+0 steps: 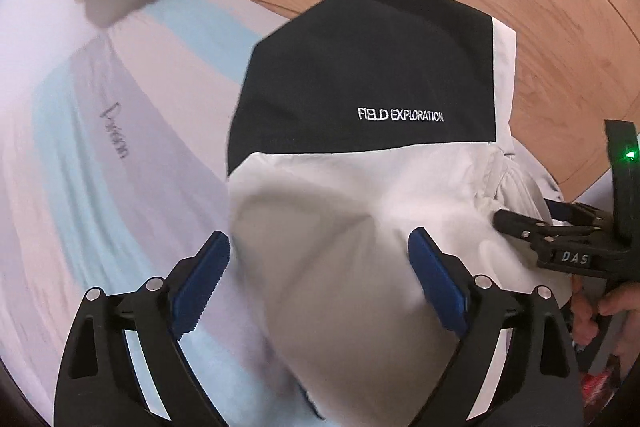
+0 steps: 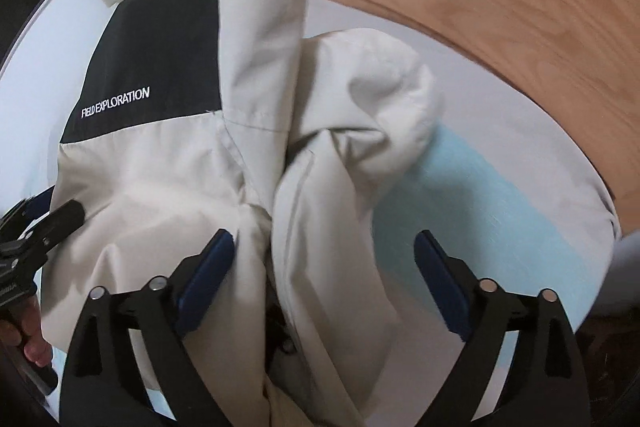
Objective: Fold large clothes
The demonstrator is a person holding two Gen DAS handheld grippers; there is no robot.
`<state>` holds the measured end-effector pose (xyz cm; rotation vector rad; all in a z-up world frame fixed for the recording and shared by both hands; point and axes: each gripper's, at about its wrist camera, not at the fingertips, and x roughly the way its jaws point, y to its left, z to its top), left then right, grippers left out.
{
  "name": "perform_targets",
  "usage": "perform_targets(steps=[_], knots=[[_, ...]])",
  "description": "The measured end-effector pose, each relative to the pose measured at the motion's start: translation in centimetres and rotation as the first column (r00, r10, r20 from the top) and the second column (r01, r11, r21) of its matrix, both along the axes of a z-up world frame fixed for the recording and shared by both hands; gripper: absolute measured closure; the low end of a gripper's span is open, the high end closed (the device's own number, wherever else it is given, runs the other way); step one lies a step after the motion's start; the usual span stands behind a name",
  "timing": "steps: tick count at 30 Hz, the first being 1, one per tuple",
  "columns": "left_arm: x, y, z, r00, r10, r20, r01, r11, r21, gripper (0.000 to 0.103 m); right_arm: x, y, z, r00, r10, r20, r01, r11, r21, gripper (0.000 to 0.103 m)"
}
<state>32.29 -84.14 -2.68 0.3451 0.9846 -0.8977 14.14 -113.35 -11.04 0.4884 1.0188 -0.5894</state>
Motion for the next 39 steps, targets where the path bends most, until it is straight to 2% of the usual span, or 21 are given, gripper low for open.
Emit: perform_targets(steps=[2, 5, 6, 10, 13, 15, 18, 19, 20, 25, 28, 32, 34, 39], knots=[[-0.4, 0.4, 0.6, 0.999, 0.038, 0.022, -0.038, 0.999, 0.006, 0.007, -1.0, 0.4, 0.1, 1.0, -0.016, -0.003, 0.015, 0.999, -0.042, 0.009], [-1.5, 1.4, 0.7, 0.996, 0.083, 0.022, -0.084, 0.996, 0.025, 0.006, -1.6, 3.1, 1.3, 1.0, -0.024, -0.005, 0.023, 0.992, -0.124, 0.008], [-1.0, 1.4, 0.8, 0.996, 0.086, 0.019, -0.086, 0.996, 0.033, 0.006, -2.3, 4.6, 1.3, 0.999, -0.035, -0.009, 0.033, 0.988, -0.149, 0.008], [-3.0, 3.1, 2.1, 0.993, 0.1, 0.055, -0.102, 0.994, 0.028, 0.006, -5.1, 7.8, 2.6, 0.998, -0.065, 0.001, 0.063, 0.965, -0.254, 0.008], [-4.1, 5.1, 2.9, 0.991, 0.116, 0.06, -0.118, 0.993, 0.018, 0.006, -8.4, 11.2, 4.7, 0.997, -0.065, 0.029, 0.071, 0.944, -0.323, 0.007], [-6.2, 7.0, 4.0, 0.99, 0.118, 0.073, -0.118, 0.993, 0.002, 0.006, -8.7, 13.6, 6.1, 0.996, -0.073, 0.048, 0.085, 0.945, -0.315, 0.007], [-9.0, 9.5, 5.2, 0.99, 0.092, 0.112, -0.088, 0.995, -0.036, 0.006, -11.7, 16.9, 7.6, 0.991, -0.086, 0.098, 0.113, 0.943, -0.313, 0.007], [-10.3, 10.7, 5.6, 0.99, 0.076, 0.116, -0.07, 0.996, -0.056, 0.006, -12.9, 18.8, 8.6, 0.989, -0.086, 0.12, 0.121, 0.941, -0.317, 0.007], [-10.8, 11.5, 5.7, 0.991, 0.071, 0.115, -0.063, 0.996, -0.067, 0.006, -13.3, 21.8, 11.3, 0.987, -0.088, 0.137, 0.129, 0.938, -0.323, 0.007], [-16.1, 16.9, 6.2, 0.992, 0.055, 0.113, -0.044, 0.994, -0.097, 0.006, -18.2, 29.4, 13.9, 0.975, -0.095, 0.201, 0.163, 0.922, -0.352, 0.007], [-19.3, 19.9, 6.4, 0.995, 0.036, 0.088, -0.026, 0.993, -0.116, 0.006, -20.5, 33.7, 14.5, 0.977, -0.112, 0.179, 0.175, 0.906, -0.385, 0.007], [-23.1, 22.4, 6.3, 0.988, 0.031, 0.151, -0.017, 0.995, -0.094, 0.006, -22.9, 37.3, 13.7, 0.977, -0.157, 0.146, 0.203, 0.892, -0.403, 0.007], [-24.4, 23.1, 6.1, 0.985, 0.034, 0.167, -0.018, 0.995, -0.096, 0.006, -24.0, 38.6, 13.0, 0.977, -0.17, 0.128, 0.208, 0.89, -0.406, 0.007], [-26.0, 24.1, 5.8, 0.984, 0.057, 0.17, -0.037, 0.992, -0.118, 0.006, -25.4, 39.4, 12.1, 0.979, -0.144, 0.146, 0.191, 0.899, -0.395, 0.007]])
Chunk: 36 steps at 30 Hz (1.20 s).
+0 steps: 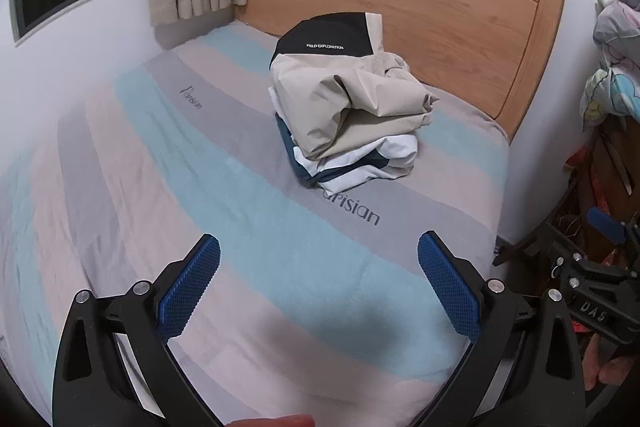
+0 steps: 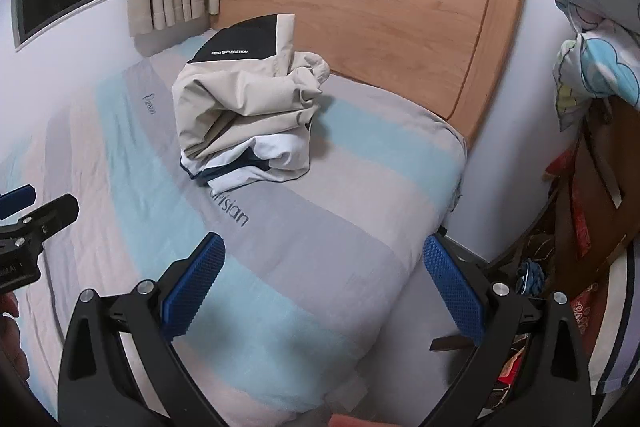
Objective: Fold large clothes
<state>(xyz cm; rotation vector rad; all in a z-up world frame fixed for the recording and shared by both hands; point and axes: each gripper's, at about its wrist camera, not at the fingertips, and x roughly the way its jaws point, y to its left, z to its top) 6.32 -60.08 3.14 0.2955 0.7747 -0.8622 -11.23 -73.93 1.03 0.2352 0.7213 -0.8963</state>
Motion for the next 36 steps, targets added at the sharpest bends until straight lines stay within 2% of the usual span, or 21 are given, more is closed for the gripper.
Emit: perform_targets(steps=[4, 10, 36], knots=[[-1.0, 0.0, -0.2, 0.999, 0.007, 0.045, -0.007, 1.0, 0.002, 0.006, -0.6, 0.6, -0.2, 0.999, 0.047, 0.019, -0.047, 0.999, 0.005, 0.007], [-1.5, 0.3, -0.8, 0.999, 0.029, 0.046, -0.029, 1.0, 0.007, 0.006, -0.6, 1.6, -0.5, 0.997, 0.079, 0.013, -0.079, 0.997, -0.017, 0.007], [-2.3, 0.4, -1.1, 0.998, 0.035, 0.051, -0.036, 0.999, 0.01, 0.006, -0.9, 2.6, 0.0, 0.996, 0.085, 0.003, -0.085, 0.996, -0.041, 0.007]])
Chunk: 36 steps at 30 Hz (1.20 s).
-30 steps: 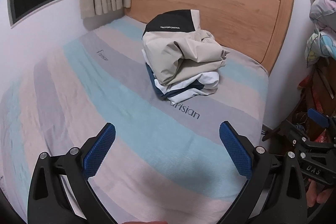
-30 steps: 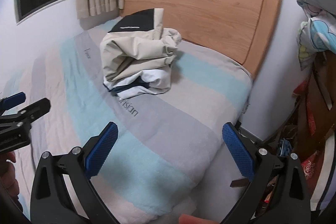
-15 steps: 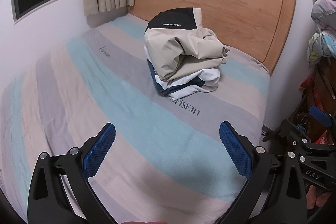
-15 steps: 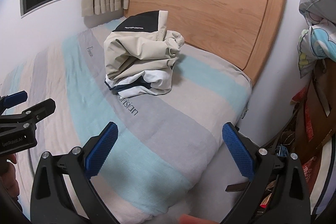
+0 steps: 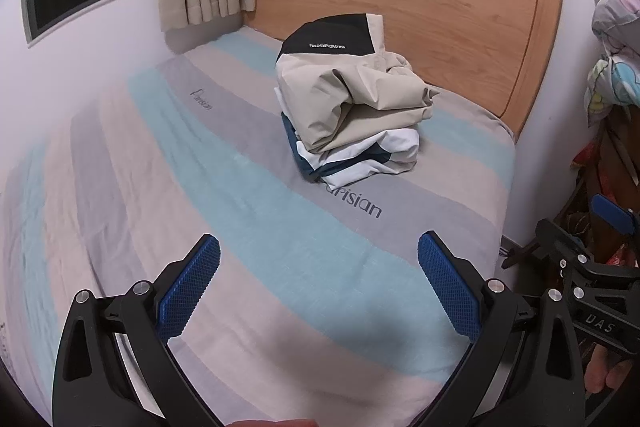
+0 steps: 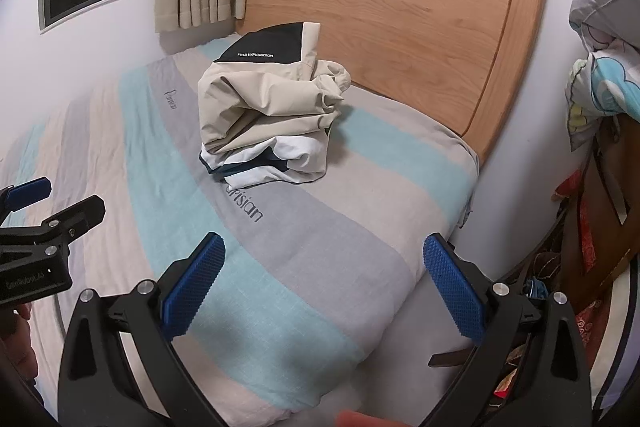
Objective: Fold large clothes
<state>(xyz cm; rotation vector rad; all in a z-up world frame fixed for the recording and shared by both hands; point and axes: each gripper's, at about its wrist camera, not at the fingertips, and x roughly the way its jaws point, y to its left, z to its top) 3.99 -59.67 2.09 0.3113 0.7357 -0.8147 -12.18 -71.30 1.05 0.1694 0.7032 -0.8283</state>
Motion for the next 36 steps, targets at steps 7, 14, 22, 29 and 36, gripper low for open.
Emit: perform_targets(steps=[7, 14, 22, 29, 36], knots=[[0.0, 0.0, 0.1, 1.0, 0.012, -0.002, -0.012, 1.0, -0.004, 0.006, -0.1, 0.1, 0.2, 1.0, -0.004, 0.001, 0.004, 1.0, 0.002, 0.007], [-0.1, 0.2, 0.3, 1.0, 0.004, -0.014, -0.004, 1.0, -0.011, 0.006, -0.1, 0.2, 0.4, 1.0, 0.001, 0.003, -0.001, 1.0, 0.004, 0.007], [-0.1, 0.6, 0.9, 1.0, 0.011, 0.006, -0.011, 1.0, -0.016, 0.006, 0.4, -0.4, 0.9, 1.0, 0.006, 0.012, -0.006, 1.0, 0.004, 0.007], [-0.1, 1.2, 1.2, 1.0, 0.026, -0.01, -0.026, 0.998, -0.056, 0.006, 1.0, -0.8, 1.1, 1.0, 0.024, 0.004, -0.024, 1.0, 0.011, 0.007], [0.3, 1.0, 1.7, 0.999, 0.027, -0.02, -0.028, 0.999, -0.043, 0.006, 1.4, -1.0, 1.3, 0.999, 0.033, -0.002, -0.033, 0.999, -0.002, 0.007]])
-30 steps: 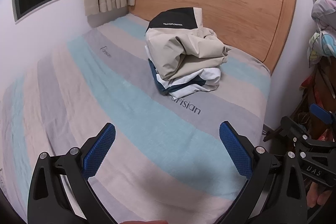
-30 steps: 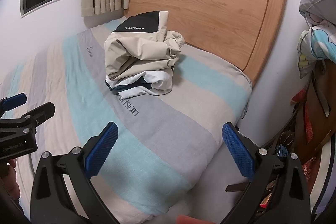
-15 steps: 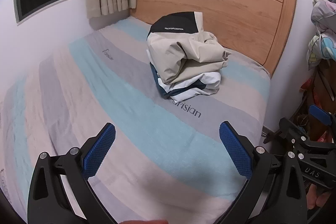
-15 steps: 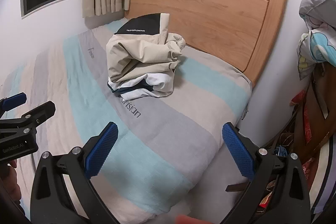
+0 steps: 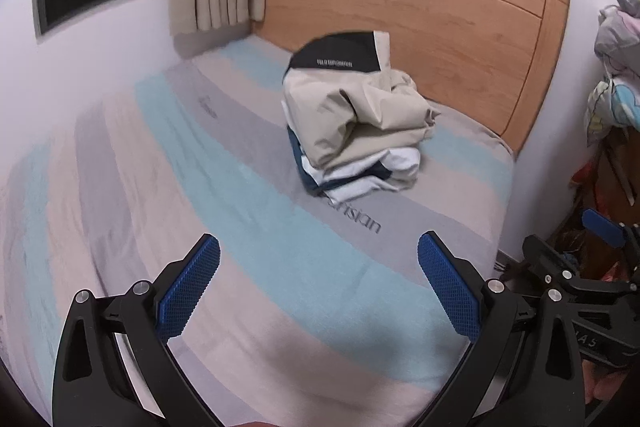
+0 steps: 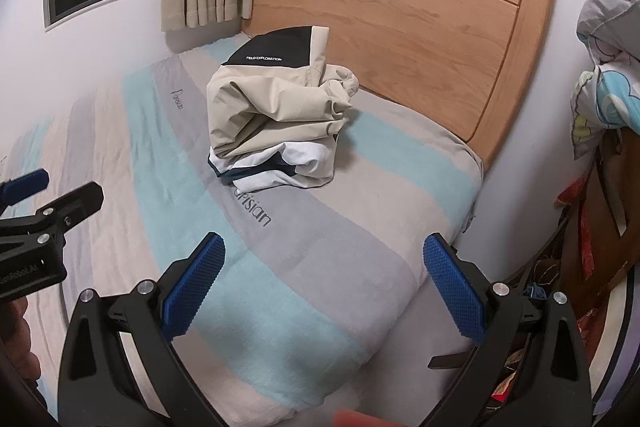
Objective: Fold large clothes
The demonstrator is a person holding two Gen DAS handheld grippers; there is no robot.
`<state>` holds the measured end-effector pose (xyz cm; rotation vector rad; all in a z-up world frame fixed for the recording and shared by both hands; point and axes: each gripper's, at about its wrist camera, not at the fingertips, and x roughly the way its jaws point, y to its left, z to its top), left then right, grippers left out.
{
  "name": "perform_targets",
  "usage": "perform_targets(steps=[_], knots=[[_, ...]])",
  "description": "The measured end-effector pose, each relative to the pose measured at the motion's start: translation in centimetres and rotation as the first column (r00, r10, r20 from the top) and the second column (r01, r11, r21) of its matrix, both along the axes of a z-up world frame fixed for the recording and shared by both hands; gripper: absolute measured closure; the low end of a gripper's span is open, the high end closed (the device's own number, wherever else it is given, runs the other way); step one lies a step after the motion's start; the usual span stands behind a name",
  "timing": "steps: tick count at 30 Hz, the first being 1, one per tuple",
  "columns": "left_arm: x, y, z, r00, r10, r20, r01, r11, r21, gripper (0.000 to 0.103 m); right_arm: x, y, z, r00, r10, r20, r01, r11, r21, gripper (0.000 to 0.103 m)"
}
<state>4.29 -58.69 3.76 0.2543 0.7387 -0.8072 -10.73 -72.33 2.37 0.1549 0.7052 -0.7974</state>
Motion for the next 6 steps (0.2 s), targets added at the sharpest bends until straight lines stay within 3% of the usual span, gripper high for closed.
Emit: perform_targets(steps=[6], knots=[[0.21, -0.41, -0.11, 1.0, -0.012, 0.006, 0.012, 0.999, 0.034, 0.006, 0.34, 0.15, 0.13, 1.0, 0.002, 0.007, -0.002, 1.0, -0.006, 0.007]])
